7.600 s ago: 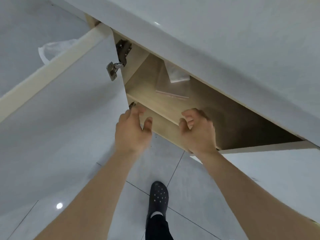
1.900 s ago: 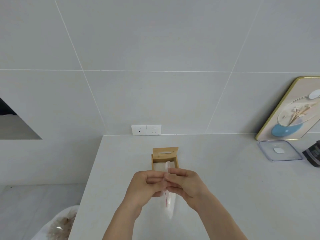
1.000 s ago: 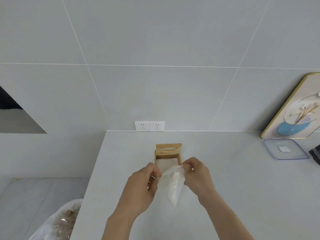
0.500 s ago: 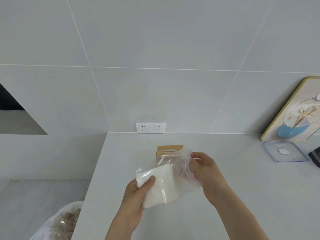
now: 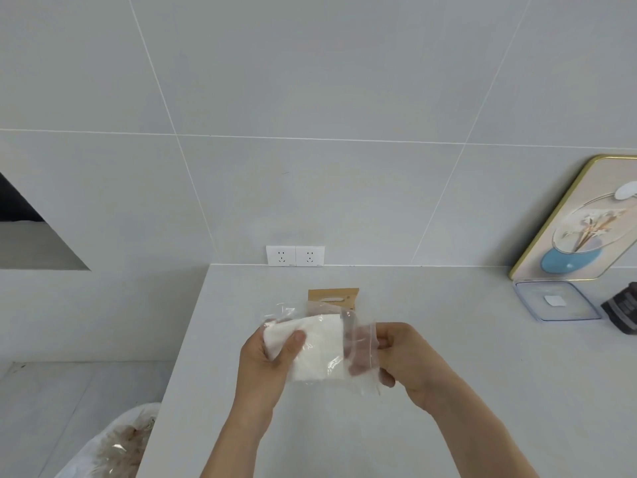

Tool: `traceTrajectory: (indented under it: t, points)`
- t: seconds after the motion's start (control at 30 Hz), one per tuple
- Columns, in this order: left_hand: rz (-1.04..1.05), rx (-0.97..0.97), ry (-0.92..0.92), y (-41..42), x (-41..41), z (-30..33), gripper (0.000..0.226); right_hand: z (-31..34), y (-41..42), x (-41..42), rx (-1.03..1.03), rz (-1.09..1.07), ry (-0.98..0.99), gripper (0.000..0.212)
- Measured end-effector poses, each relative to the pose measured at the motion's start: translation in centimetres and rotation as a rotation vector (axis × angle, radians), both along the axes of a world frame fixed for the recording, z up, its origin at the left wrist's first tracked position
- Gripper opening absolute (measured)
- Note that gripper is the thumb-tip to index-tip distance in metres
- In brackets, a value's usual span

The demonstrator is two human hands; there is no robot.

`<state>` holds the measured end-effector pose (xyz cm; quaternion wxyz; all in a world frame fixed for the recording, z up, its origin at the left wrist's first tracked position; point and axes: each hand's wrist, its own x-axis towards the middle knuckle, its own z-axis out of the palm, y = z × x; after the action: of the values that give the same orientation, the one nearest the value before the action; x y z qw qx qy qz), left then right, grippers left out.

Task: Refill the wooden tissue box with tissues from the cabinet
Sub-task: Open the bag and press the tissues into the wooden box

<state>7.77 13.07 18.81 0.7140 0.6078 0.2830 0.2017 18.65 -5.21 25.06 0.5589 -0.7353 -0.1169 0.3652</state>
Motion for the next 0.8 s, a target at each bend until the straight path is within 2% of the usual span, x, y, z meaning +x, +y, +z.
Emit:
traceTrajectory:
  t: [0.13,0.3,0.47,0.57,0.67,0.8]
  points:
    - [0.004,0.033,0.01,0.3,-0.3,0.1,0.016,-0.1,0.1,-0.5,0.067,0.127,0.06,0.018]
    - [0.058,0.15,0.05,0.9,-0.4,0.0,0.017,-0.7,0.0,-0.3,0.162,0.034,0.028,0.027]
    - [-0.006,0.153,-0.002,0.8,-0.7,0.3,0.018,-0.9,0.5,-0.5,0.136,0.191,0.024,0.02]
    - [-0.032,0.153,0.003,0.8,-0.8,0.2,0.02,-1.2,0.8,-0.6,0.131,0.116,0.006,0.013]
    - [-0.01,0.238,0.046,1.1,-0.8,-0.1,0.018,-1.9,0.7,-0.5,0.159,-0.008,-0.009,0.023]
    - [0.003,0.366,0.088,1.4,-0.9,-0.4,0.02,-2.1,1.3,-1.0,0.097,0.014,-0.067,0.024]
